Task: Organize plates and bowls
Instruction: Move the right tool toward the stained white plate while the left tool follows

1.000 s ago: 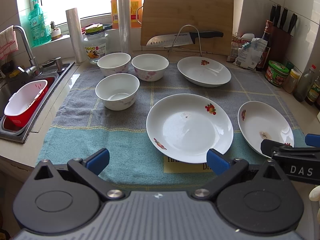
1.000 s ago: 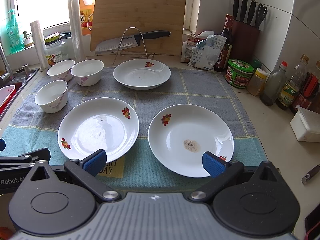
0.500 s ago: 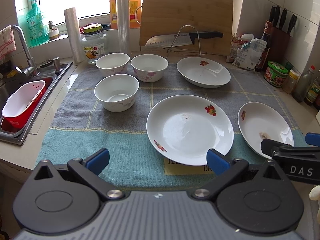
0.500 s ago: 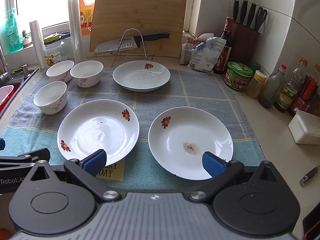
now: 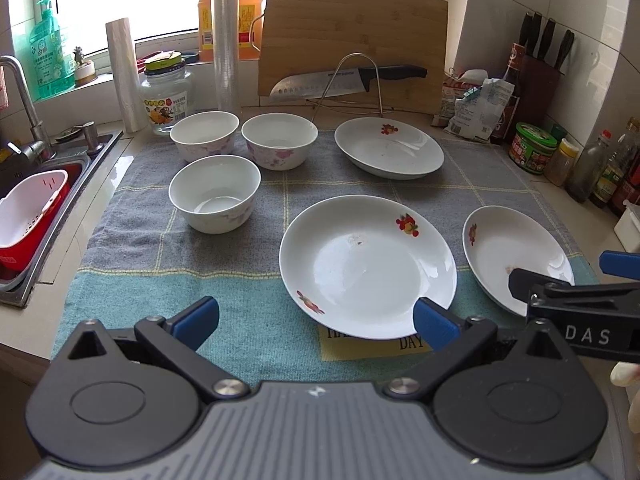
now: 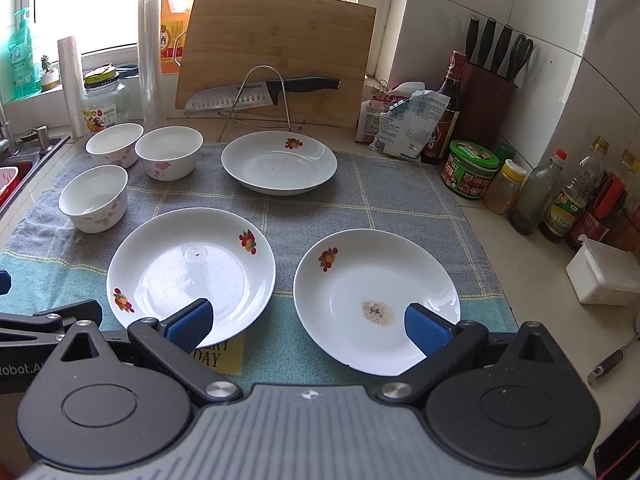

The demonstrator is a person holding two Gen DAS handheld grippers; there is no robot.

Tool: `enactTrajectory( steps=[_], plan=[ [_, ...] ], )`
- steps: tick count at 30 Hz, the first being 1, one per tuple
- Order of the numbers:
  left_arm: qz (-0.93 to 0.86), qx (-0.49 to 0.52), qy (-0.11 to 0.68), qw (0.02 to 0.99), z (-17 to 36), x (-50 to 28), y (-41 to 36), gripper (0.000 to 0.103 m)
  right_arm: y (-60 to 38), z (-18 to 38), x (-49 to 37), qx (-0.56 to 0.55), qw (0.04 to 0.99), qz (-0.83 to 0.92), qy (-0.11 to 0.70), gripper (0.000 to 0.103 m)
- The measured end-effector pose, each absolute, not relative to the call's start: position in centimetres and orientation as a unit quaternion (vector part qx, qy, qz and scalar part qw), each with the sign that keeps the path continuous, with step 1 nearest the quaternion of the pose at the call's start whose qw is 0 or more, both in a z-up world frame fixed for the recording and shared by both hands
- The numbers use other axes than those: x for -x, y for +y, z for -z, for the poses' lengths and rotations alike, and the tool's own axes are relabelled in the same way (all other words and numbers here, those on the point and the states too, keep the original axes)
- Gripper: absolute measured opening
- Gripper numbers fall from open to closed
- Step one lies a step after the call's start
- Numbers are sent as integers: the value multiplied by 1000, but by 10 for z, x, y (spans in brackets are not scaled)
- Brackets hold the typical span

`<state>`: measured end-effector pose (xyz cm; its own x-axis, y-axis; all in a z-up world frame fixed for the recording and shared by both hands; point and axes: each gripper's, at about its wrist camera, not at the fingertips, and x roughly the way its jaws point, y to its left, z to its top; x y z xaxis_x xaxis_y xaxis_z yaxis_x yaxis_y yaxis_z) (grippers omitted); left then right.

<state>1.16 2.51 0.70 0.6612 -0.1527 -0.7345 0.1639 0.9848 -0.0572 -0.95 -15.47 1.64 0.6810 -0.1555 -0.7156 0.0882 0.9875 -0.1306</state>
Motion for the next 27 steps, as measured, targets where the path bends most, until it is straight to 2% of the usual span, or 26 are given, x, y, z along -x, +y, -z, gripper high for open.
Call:
enactTrajectory(
  steps=[16, 27],
  plan=[
    [182, -9, 352, 918, -2, -18, 45, 102, -148, -25, 18, 31, 933, 64, 352, 103],
    [224, -5, 322, 920, 10, -9, 32, 102, -195, -24, 22, -2, 936, 71, 344, 103]
  ],
)
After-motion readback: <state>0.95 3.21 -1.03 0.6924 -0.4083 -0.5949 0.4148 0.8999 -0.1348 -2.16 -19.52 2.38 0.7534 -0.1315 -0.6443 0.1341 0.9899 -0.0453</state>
